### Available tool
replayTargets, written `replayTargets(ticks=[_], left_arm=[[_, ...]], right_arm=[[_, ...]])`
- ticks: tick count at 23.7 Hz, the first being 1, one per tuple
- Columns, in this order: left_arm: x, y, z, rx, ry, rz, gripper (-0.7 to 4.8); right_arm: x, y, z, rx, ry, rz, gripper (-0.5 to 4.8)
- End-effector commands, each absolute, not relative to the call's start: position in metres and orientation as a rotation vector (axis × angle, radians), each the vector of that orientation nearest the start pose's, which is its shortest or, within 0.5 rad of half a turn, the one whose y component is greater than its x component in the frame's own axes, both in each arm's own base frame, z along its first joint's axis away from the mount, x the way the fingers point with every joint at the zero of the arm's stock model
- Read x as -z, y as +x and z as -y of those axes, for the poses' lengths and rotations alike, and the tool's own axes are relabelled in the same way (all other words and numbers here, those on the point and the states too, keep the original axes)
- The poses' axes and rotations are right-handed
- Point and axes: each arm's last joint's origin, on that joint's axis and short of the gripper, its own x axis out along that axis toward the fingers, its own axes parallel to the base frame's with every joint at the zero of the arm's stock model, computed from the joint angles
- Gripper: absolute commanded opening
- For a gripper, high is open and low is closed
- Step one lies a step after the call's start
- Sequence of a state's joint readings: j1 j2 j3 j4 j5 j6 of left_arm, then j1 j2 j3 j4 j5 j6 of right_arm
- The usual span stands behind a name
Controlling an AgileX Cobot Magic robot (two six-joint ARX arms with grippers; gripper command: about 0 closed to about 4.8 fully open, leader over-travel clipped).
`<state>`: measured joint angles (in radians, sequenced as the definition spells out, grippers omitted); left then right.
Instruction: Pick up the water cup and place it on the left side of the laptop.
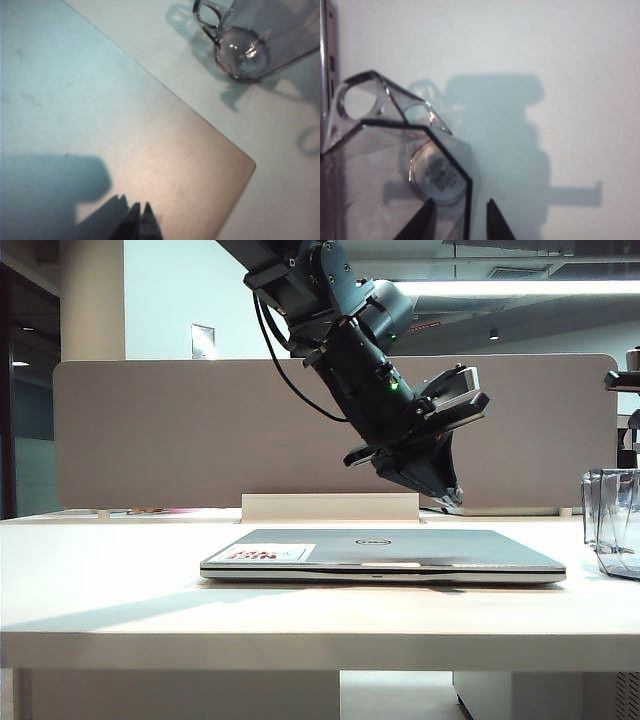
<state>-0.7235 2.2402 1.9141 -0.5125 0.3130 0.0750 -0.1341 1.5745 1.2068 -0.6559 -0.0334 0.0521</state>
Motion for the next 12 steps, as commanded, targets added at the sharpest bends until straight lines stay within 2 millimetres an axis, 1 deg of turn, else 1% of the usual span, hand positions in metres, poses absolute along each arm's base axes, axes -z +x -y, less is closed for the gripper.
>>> replayTargets(ticks=[1, 6, 8, 9, 12], left_arm=[[-0.2237, 0.3677, 0.3371, 1.015, 0.241, -0.799, -0.06], [-0.2237, 0.3678, 0.3371, 1.015, 0.241, -0.798, -0.06], [-0.2237, 0.3678, 0.3372, 1.015, 0.24, -0.798, -0.06], [-0.2238, 0.3678, 0.3372, 1.015, 0.24, -0.798, -0.06], [-0.224, 0.3678, 0.3371, 1.015, 0.24, -0.797, -0.06]], right_arm=[[-0.2579, 0.3204, 0.0421, 0.127, 0.123, -0.981, 1.47], [-0.2573, 0.3214, 0.0422, 0.127, 0.123, -0.979, 1.43], [-0.2561, 0.3222, 0.0423, 0.127, 0.123, -0.981, 1.15], [-0.2541, 0.3231, 0.0425, 0.128, 0.123, -0.987, 0.76], [-0.251, 0.3249, 0.0427, 0.128, 0.124, -0.996, 0.75]])
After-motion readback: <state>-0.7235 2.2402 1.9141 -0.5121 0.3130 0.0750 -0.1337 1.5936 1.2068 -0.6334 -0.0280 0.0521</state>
